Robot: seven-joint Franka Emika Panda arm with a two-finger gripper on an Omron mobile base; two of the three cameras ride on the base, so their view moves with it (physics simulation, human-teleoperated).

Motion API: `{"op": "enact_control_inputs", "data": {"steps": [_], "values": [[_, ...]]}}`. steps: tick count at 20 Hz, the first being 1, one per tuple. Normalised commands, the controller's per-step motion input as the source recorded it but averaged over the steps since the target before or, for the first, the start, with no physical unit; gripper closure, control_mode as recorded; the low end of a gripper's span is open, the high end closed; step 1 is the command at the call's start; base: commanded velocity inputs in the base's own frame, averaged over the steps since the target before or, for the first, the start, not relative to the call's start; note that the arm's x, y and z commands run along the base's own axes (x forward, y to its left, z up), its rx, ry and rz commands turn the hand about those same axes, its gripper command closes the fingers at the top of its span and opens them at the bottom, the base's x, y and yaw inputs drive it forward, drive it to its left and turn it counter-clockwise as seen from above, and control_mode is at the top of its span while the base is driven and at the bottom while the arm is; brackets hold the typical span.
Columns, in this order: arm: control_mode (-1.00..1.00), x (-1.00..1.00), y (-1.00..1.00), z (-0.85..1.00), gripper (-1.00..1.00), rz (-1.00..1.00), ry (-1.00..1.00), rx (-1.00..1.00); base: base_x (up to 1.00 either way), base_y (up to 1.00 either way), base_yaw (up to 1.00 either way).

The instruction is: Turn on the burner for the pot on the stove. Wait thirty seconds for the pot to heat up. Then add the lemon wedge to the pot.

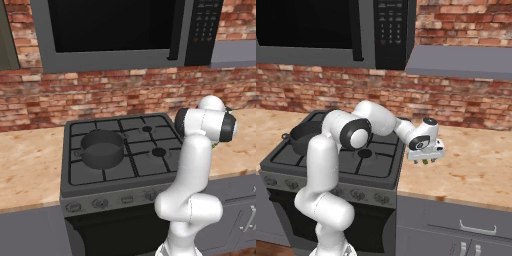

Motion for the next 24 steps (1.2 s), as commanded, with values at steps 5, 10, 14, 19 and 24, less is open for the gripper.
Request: {"op": "enact_control_inputs", "data": {"steps": [5, 10, 14, 19, 24], "values": [[-1.0, 0.0, 0.0, 0.0, -1.0, 0.0, 0.0, 0.0, 0.0, 0.0, 0.0], [-1.0, 0.0, 0.0, 0.0, -1.0, 0.0, 0.0, 0.0, 0.0, 0.0, 0.0], [-1.0, 0.0, 0.0, 0.0, -1.0, 0.0, 0.0, 0.0, 0.0, 0.0, 0.0], [-1.0, 0.0, 0.0, 0.0, -1.0, 0.0, 0.0, 0.0, 0.0, 0.0, 0.0], [-1.0, 0.0, 0.0, 0.0, -1.0, 0.0, 0.0, 0.0, 0.0, 0.0, 0.0]]}}
